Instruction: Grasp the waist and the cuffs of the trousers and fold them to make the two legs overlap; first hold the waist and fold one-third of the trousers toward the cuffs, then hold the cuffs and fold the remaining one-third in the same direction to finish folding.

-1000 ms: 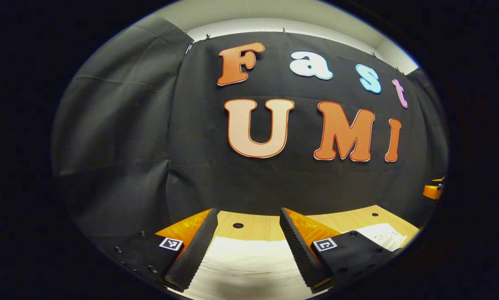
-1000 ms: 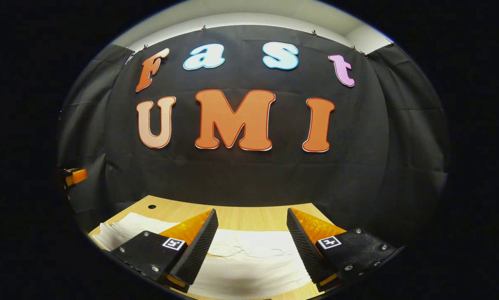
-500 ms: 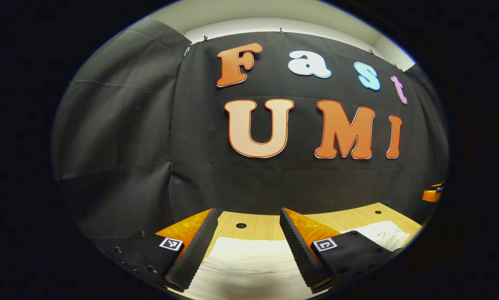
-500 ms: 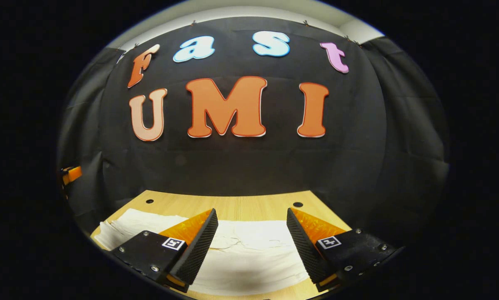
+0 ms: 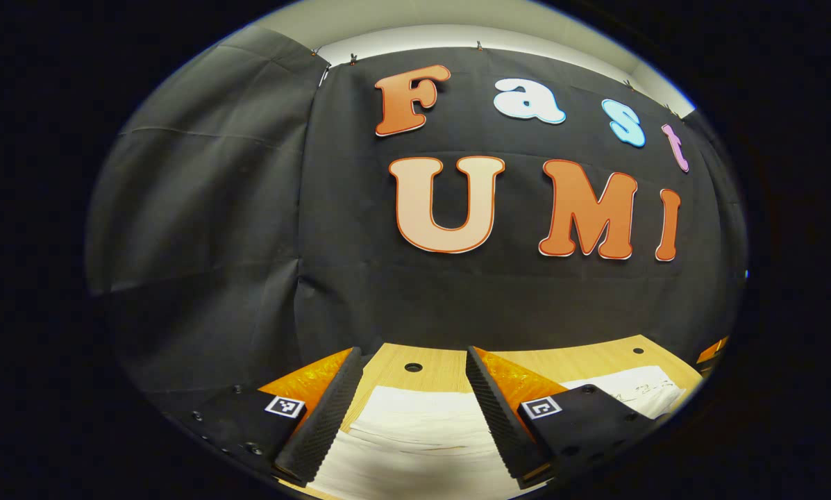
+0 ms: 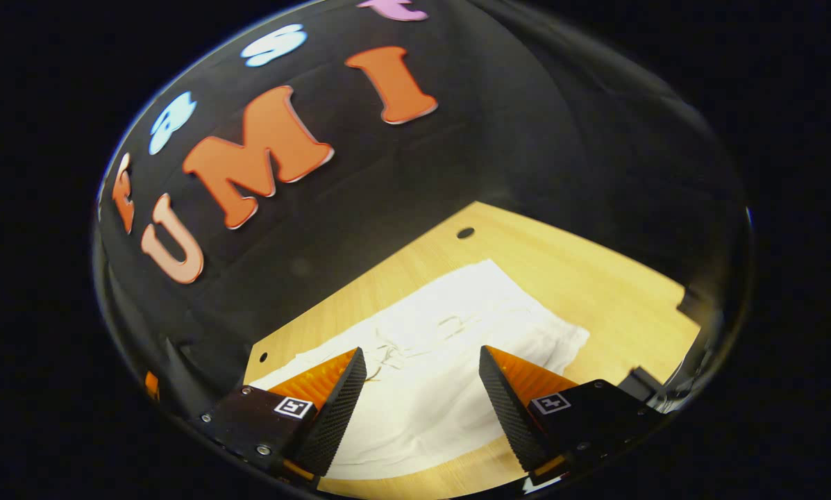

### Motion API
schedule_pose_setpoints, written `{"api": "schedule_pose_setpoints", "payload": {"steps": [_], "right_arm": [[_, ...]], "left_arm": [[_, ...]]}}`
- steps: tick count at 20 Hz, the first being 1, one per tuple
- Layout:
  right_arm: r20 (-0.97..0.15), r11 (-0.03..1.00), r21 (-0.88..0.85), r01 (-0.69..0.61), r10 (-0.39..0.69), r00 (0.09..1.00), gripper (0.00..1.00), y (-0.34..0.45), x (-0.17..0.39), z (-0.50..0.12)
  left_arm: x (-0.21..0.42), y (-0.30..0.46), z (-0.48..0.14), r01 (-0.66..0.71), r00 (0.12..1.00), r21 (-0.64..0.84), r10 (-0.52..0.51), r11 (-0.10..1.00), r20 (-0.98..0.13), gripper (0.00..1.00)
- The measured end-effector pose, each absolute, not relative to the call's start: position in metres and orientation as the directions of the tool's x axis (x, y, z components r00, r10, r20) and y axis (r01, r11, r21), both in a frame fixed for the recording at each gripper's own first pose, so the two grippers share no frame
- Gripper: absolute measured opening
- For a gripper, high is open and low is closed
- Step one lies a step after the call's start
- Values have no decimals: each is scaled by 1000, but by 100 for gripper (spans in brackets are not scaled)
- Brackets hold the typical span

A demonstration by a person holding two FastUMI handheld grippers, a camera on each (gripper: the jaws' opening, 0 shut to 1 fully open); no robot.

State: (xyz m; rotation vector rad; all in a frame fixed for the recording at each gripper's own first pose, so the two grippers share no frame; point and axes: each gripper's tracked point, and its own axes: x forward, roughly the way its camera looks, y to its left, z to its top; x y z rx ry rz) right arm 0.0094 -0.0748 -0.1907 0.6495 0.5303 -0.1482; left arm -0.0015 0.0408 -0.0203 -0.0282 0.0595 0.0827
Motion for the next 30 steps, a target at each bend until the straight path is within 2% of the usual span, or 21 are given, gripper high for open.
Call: {"api": "schedule_pose_setpoints", "payload": {"steps": [8,11,12,13,14,15,17,22,27,28,29,30], "right_arm": [[-691,552,628,548,74,719,99,-103,-13,-283],[-744,556,583,593,72,664,98,-112,-19,-310],[-754,551,577,603,76,653,99,-113,-18,-315],[-762,545,576,609,87,642,99,-113,-16,-318],[-773,544,567,618,91,628,99,-114,-15,-324],[-787,550,551,628,94,609,99,-117,-17,-332],[-803,542,543,641,112,585,99,-116,-16,-339],[-807,526,557,642,160,569,99,-109,-6,-344],[-803,515,575,635,207,559,99,-102,14,-344],[-811,515,566,644,207,547,97,-102,16,-347],[-813,512,565,647,214,541,80,-100,21,-350],[-812,513,570,642,228,538,81,-97,25,-351]], "left_arm": [[0,51,-38,-144,985,-27,141,989,-104,98],[-3,53,-41,-171,979,-23,167,985,-115,100],[-3,54,-41,-181,977,-23,177,983,-117,97],[-2,54,-44,-189,975,-30,184,982,-121,100],[-1,55,-45,-196,974,-42,190,980,-127,97],[0,54,-49,-206,971,-52,197,977,-136,100],[2,55,-55,-224,965,-62,213,973,-152,97],[12,49,-65,-242,957,-93,223,966,-184,98],[13,46,-92,-275,937,-178,222,945,-269,98],[11,45,-98,-282,932,-216,214,935,-293,98],[9,46,-108,-296,924,-261,206,919,-321,98],[7,46,-116,-309,917,-312,195,898,-349,98]]}}
